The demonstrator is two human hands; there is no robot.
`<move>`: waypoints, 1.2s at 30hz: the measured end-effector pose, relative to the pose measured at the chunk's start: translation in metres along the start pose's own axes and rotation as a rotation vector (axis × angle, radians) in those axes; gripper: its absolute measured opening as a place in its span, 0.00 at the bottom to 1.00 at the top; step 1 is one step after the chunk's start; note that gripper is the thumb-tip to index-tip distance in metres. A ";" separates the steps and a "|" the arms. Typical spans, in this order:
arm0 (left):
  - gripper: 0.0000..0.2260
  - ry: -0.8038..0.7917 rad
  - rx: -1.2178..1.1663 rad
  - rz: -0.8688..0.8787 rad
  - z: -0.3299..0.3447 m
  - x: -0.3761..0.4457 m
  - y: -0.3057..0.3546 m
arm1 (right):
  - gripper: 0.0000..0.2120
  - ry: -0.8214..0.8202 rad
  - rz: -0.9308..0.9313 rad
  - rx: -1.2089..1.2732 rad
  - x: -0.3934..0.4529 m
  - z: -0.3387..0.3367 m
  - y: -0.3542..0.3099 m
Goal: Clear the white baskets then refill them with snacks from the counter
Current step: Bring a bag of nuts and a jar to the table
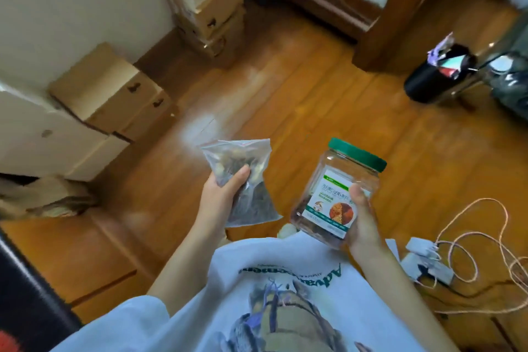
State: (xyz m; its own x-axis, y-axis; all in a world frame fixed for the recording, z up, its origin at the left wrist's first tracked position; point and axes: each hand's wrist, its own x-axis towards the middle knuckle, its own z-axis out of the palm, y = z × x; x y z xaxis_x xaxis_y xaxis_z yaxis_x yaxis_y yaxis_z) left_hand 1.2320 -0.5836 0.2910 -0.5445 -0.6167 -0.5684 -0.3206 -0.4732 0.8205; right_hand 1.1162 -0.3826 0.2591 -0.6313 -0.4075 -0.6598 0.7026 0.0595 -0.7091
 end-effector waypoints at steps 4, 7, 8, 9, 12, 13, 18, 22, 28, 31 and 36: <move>0.04 -0.153 0.129 -0.005 0.076 0.013 0.016 | 0.25 0.138 -0.120 0.131 0.000 -0.067 -0.020; 0.04 -0.251 0.226 -0.017 0.126 0.026 0.024 | 0.19 0.226 -0.152 0.227 0.001 -0.101 -0.029; 0.04 -0.284 0.249 -0.020 0.142 0.031 0.026 | 0.19 0.255 -0.158 0.258 0.003 -0.111 -0.032; 0.04 -0.308 0.267 -0.023 0.156 0.036 0.029 | 0.19 0.278 -0.164 0.289 0.005 -0.118 -0.036; 0.04 -0.384 0.339 -0.026 0.206 0.058 0.036 | 0.20 0.343 -0.173 0.355 0.017 -0.146 -0.050; 0.04 -0.403 0.354 -0.026 0.223 0.066 0.039 | 0.22 0.362 -0.176 0.376 0.023 -0.155 -0.056; 0.05 -0.517 0.437 -0.001 0.310 0.111 0.065 | 0.27 0.480 -0.193 0.486 0.059 -0.192 -0.104; 0.05 -0.588 0.481 0.027 0.377 0.145 0.093 | 0.31 0.546 -0.180 0.579 0.086 -0.216 -0.149; 0.04 -0.727 0.595 0.021 0.473 0.178 0.105 | 0.36 0.657 -0.224 0.677 0.108 -0.257 -0.197; 0.03 -0.798 0.643 0.012 0.520 0.180 0.098 | 0.32 0.742 -0.241 0.725 0.107 -0.283 -0.203; 0.03 -0.878 0.700 -0.015 0.605 0.169 0.073 | 0.36 0.854 -0.258 0.744 0.106 -0.341 -0.216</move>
State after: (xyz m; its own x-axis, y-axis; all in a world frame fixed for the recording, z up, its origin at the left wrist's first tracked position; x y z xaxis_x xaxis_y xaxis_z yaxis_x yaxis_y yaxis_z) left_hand 0.6476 -0.3425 0.2912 -0.8061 0.1737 -0.5658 -0.5459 0.1512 0.8241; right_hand 0.7856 -0.1282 0.2580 -0.6008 0.4343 -0.6712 0.3614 -0.6013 -0.7126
